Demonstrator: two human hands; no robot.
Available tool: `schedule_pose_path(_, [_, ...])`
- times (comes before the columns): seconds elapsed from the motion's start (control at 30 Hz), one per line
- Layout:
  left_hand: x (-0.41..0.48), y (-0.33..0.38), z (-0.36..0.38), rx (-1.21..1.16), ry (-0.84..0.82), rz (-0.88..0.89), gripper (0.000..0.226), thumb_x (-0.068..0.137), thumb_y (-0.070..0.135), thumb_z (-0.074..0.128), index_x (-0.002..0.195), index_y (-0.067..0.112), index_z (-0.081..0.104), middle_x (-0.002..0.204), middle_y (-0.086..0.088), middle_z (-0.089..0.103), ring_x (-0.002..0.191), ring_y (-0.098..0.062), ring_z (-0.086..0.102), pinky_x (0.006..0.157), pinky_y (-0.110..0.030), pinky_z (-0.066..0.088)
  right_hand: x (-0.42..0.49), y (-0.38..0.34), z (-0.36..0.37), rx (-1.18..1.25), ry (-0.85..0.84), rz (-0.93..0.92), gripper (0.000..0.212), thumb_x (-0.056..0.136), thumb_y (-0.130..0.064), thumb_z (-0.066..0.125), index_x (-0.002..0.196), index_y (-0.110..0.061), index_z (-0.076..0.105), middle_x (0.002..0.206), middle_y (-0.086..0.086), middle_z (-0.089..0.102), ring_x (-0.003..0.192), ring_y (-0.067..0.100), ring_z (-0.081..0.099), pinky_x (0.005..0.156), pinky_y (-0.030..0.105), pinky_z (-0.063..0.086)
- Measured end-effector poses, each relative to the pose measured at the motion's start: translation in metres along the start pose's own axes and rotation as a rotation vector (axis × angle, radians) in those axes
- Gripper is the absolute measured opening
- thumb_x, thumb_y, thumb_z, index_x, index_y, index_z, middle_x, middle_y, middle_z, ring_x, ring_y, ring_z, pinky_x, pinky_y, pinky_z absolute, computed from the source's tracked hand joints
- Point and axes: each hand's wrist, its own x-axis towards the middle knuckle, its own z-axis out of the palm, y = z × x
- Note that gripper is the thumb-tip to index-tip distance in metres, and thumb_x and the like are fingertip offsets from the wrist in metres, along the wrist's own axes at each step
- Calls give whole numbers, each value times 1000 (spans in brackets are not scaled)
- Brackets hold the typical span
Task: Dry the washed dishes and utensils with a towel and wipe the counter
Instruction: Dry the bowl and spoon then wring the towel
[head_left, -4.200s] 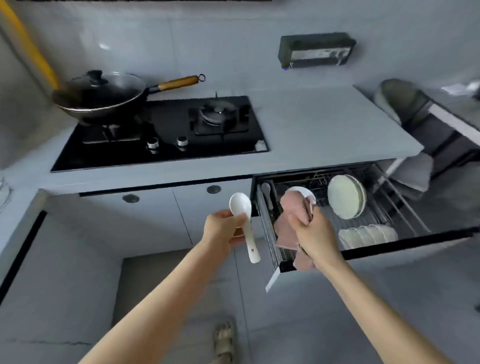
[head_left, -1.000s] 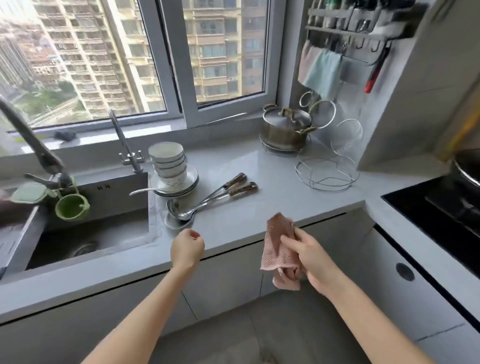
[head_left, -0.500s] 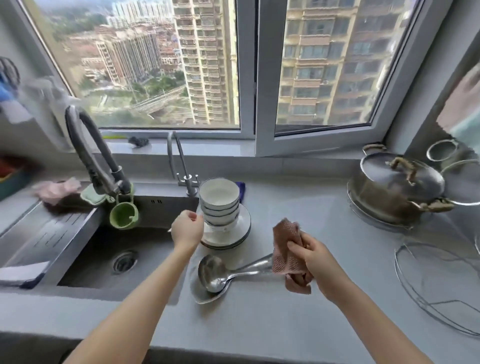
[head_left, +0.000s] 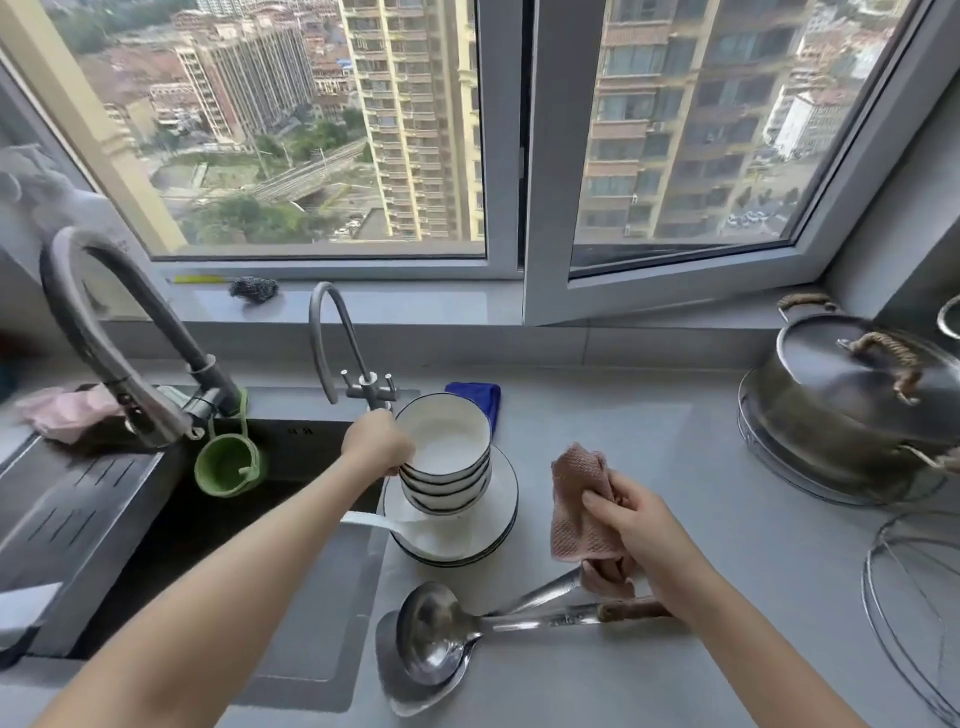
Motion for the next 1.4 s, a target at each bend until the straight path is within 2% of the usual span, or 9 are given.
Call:
schedule_pose_path(0.17, [8, 2, -6, -1, -44, 104, 15, 79, -1, 42, 81, 2, 56, 59, -8, 61, 41, -15, 53, 29, -13, 35, 12, -5, 11, -28, 44, -29, 16, 94, -4, 54, 100, -13, 66, 82, 5, 70, 62, 13, 65, 50, 19, 48])
schedule_pose_path(0.47, [7, 14, -47, -193, -180, 179, 31, 87, -2, 21, 111, 7, 39, 95, -11, 45, 67, -37, 68, 67, -50, 58, 21, -19, 32, -45, 81, -82, 16, 93, -5, 54, 105, -11, 65, 80, 3, 70, 64, 15, 64, 52, 21, 48])
schedule_pose_path(0.6, [2, 13, -62, -419, -255, 127, 33, 89, -3, 23, 116, 7, 37, 109, -15, 45, 71, -33, 64, 62, -45, 59, 16, -30, 48, -39, 122, -146, 17, 93, -4, 54, 105, -11, 65, 80, 3, 70, 61, 8, 65, 50, 16, 46])
schedule_pose_path(0.8, [-12, 9, -68, -626, -380, 269, 30, 98, 40, 41, 115, 16, 47, 96, -6, 55, 66, -19, 58, 52, -32, 52, 28, -54, 91, -536, 327, -534, 39, 92, -32, 55, 131, -30, 54, 101, 4, 68, 75, 27, 67, 69, 45, 57])
schedule_pose_path(0.93, [-9, 7, -60, -737, -373, 284, 50, 93, 61, 32, 112, 22, 57, 97, -6, 65, 66, -20, 63, 48, -28, 50, 57, -55, 139, -1339, 143, -587, 74, 86, -59, 6, 152, -28, 19, 158, 13, 19, 140, 36, 24, 112, 44, 23])
schedule_pose_path(1.0, [-5, 2, -57, -805, -376, 260, 50, 93, 60, 33, 112, 21, 59, 96, -8, 66, 63, -21, 64, 44, -27, 46, 65, -56, 147, -1421, -28, -497, 58, 97, -50, 7, 152, -32, 5, 161, 7, -7, 147, 31, -11, 117, 40, -6])
schedule_pose_path(1.1, [-6, -1, -53, -891, -376, 234, 51, 96, 54, 34, 105, 13, 62, 83, -8, 65, 53, -19, 59, 40, -23, 41, 63, -68, 140, -1443, -218, -465, 47, 104, -37, 16, 151, -33, 17, 161, -3, 2, 147, 19, -16, 117, 41, -16])
schedule_pose_path(1.23, [-8, 8, -50, -813, -268, 157, 51, 93, 54, 42, 95, 8, 64, 59, -9, 59, 29, -17, 47, 33, -18, 33, 42, -87, 135, -1451, -376, -321, 47, 102, -42, 18, 128, -32, 55, 142, -8, 49, 138, 12, 28, 119, 44, -5])
schedule_pose_path(1.4, [-7, 2, -41, -854, -412, 172, 60, 90, 58, 46, 111, 5, 64, 61, -9, 55, 36, -21, 45, 37, -19, 33, 19, -91, 135, -1380, -315, -421, 16, 89, -44, 43, 87, -29, 48, 65, -11, 54, 61, 4, 47, 82, 27, 36])
